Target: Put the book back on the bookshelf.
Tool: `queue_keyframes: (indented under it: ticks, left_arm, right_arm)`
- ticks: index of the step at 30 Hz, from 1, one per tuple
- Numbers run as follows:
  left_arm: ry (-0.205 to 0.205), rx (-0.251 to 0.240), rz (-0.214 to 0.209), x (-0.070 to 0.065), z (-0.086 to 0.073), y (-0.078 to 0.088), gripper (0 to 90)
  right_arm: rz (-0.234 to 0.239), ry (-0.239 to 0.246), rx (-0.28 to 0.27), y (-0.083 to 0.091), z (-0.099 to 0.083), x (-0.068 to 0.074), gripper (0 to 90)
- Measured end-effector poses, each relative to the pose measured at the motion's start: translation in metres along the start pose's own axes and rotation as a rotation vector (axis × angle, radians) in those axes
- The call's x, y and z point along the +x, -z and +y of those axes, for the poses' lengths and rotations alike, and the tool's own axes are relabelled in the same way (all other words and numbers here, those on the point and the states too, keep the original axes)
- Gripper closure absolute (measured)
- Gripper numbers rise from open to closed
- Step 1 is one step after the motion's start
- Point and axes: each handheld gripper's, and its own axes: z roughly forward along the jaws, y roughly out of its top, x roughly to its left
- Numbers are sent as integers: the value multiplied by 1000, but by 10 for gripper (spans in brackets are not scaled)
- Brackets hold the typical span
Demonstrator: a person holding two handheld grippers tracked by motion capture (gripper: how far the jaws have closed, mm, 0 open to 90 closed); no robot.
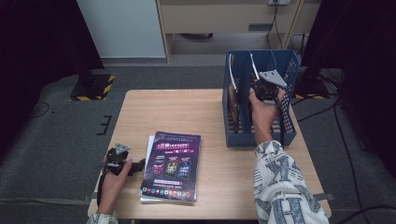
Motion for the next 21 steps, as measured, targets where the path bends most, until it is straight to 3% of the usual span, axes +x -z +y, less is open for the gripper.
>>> queue_keyframes:
  ticks: [3, 8, 12, 15, 21]
  left_arm:
    - [0, 0, 0, 0, 0, 0, 0]
    - [1, 0, 1, 0, 0, 0, 0]
    - [1, 0, 0, 0, 0, 0, 0]
    - [0, 0, 0, 0, 0, 0, 0]
    - [0, 0, 0, 0, 0, 0, 0]
  right_arm:
    - [-3, 6, -11, 1, 1, 1, 640]
    - [7, 0, 1, 1, 0, -1, 592]
    - [9, 29, 16, 1, -1, 0, 733]
    - [-16, 61, 23, 2, 1, 1, 818]
    - [-37, 127, 42, 2, 3, -3, 841]
